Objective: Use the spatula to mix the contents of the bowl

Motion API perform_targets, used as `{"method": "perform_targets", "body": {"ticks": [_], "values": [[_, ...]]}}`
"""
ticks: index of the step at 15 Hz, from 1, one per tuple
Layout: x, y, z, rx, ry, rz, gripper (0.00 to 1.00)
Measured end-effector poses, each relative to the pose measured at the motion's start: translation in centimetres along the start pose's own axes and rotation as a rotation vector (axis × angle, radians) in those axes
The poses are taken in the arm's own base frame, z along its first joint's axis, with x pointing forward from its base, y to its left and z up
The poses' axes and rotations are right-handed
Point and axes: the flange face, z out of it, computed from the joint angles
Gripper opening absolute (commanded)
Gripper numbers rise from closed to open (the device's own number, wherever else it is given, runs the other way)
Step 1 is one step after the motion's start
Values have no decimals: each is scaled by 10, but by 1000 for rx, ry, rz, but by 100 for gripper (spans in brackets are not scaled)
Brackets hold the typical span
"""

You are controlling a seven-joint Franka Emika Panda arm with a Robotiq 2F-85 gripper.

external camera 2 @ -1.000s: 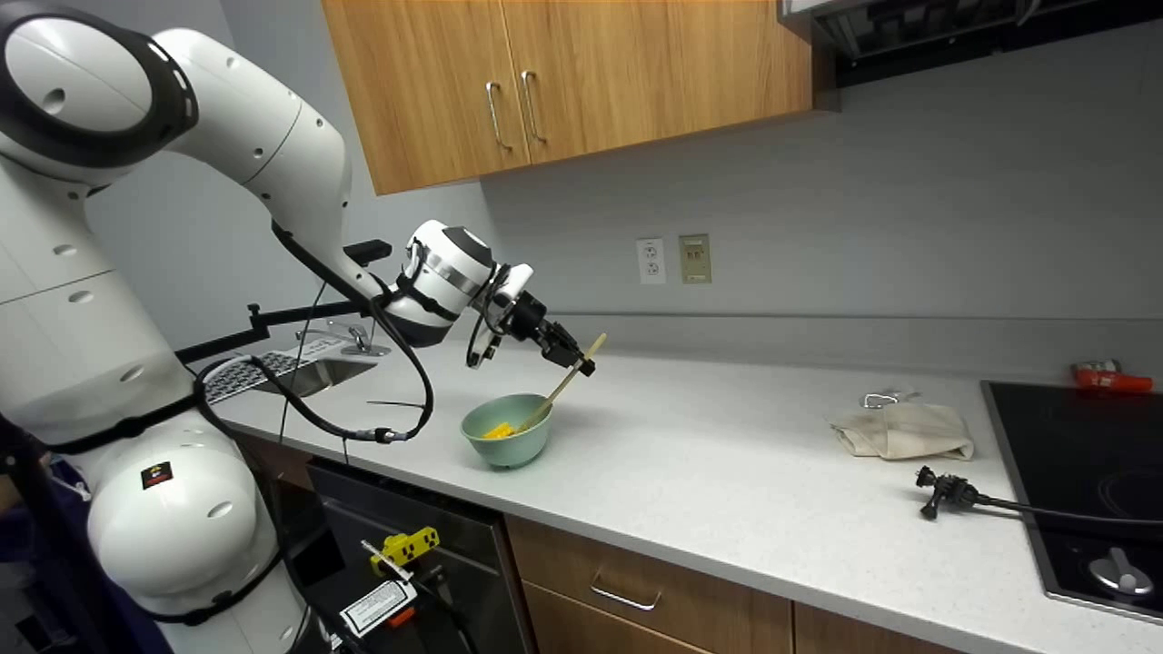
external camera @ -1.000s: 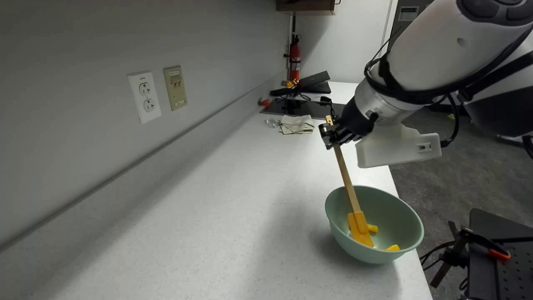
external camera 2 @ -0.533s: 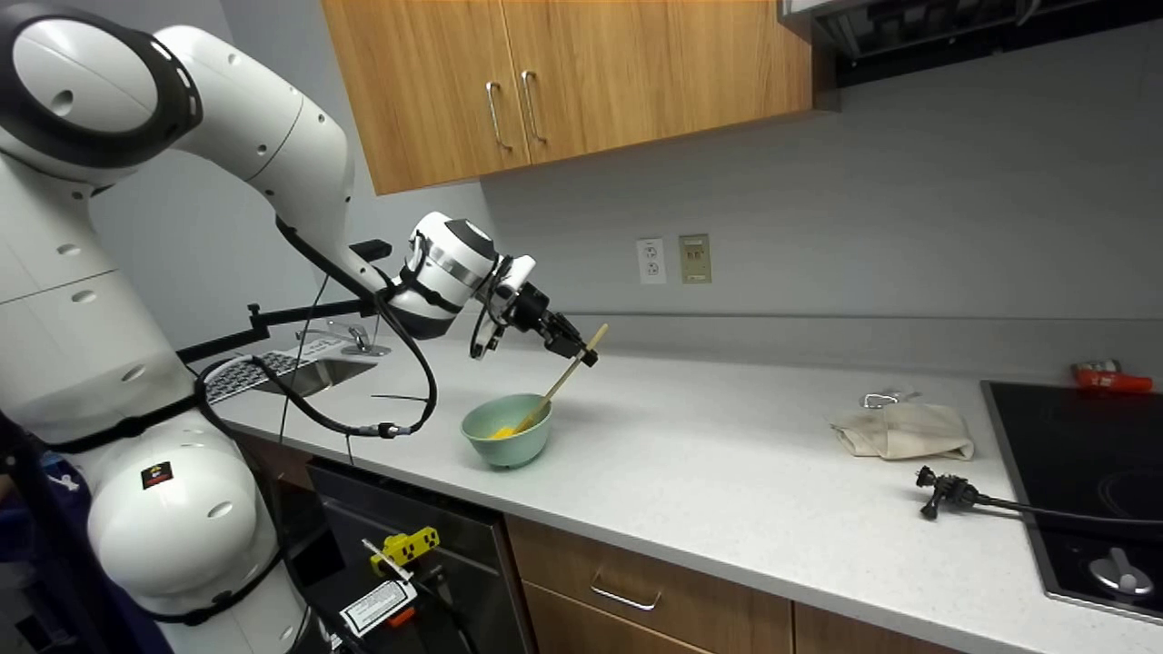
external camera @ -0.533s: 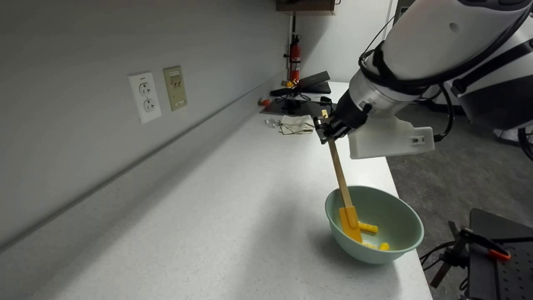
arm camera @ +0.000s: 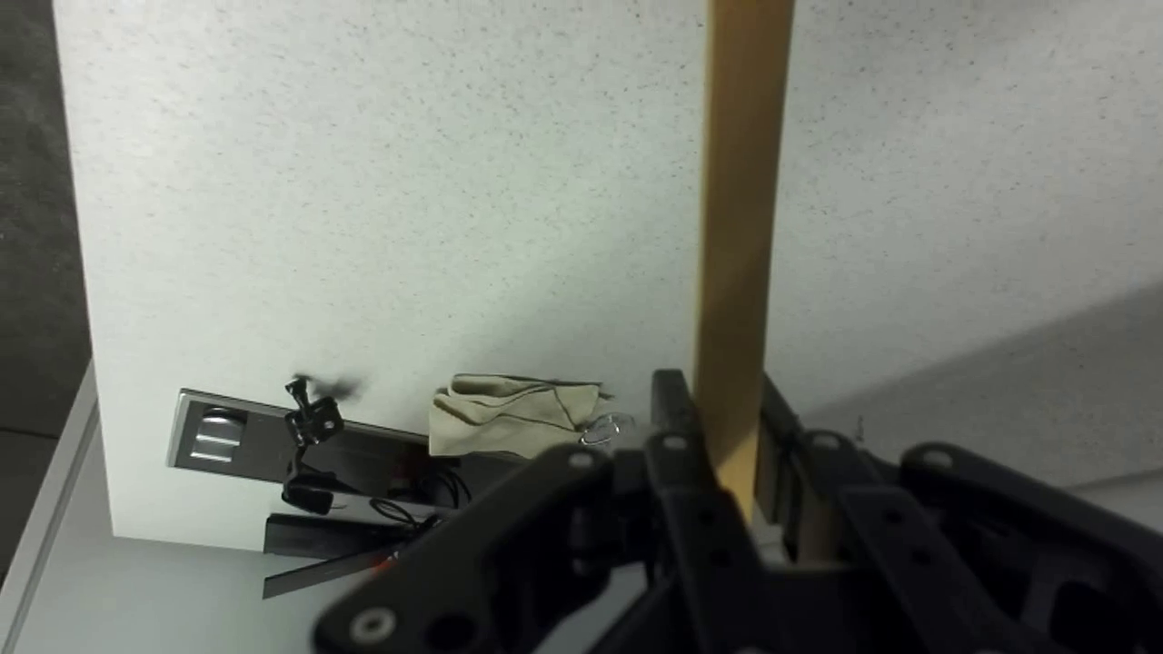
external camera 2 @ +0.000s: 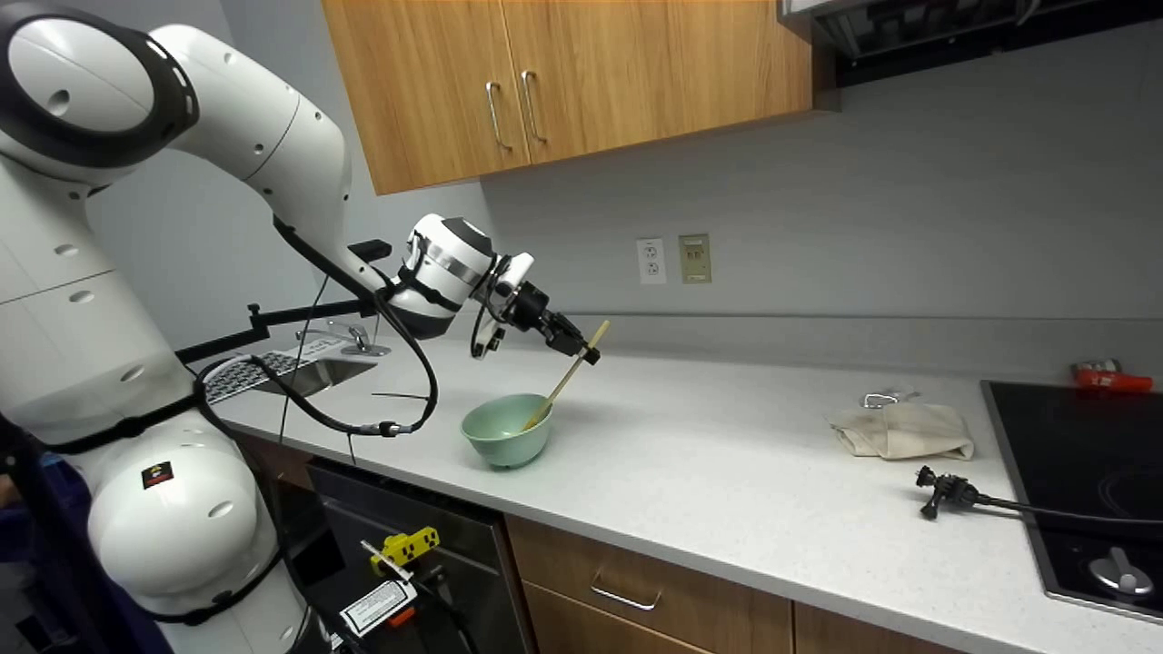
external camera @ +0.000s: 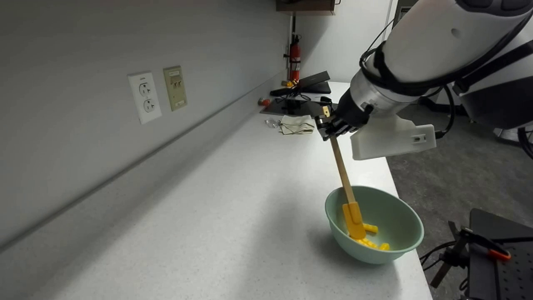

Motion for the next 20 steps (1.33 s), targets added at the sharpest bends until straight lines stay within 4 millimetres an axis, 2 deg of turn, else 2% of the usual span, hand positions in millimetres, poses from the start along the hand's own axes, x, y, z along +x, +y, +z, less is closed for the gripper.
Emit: {"method": "perform_targets", "body": {"ticks": [3, 4, 5, 12, 13, 20], "values": [[-5, 3, 5, -15, -25, -11, 5], [-6, 4, 6, -20, -37, -11, 32], [-6, 4, 8, -24, -50, -11, 44], [-8, 6, 16, -44, -125, -31, 95], [-8, 6, 17, -46, -133, -33, 100], [4, 5, 13, -44, -293, -86, 100]]}}
